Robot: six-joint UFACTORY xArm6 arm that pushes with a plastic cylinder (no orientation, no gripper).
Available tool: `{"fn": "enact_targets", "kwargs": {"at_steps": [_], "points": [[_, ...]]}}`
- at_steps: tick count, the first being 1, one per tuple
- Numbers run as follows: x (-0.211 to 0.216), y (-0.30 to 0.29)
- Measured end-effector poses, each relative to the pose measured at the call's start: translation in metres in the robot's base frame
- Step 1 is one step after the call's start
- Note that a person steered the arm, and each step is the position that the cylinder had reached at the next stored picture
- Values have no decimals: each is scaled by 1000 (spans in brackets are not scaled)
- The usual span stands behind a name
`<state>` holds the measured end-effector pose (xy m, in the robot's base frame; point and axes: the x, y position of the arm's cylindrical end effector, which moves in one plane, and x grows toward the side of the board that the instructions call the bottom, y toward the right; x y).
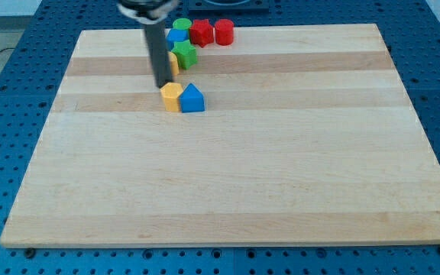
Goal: Separate the blue cube from green blocks
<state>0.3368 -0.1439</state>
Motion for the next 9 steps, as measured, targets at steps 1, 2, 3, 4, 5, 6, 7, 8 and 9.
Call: {"fn": "enact_targets", "kwargs": {"at_steps": [1, 2, 3, 4, 5, 6, 7, 8, 9], "points": [[-19, -67], [-59, -80], [-106, -72], [-132, -38], [-128, 17], [-107, 70], [-76, 100], [-41, 138], [-30, 168]]}}
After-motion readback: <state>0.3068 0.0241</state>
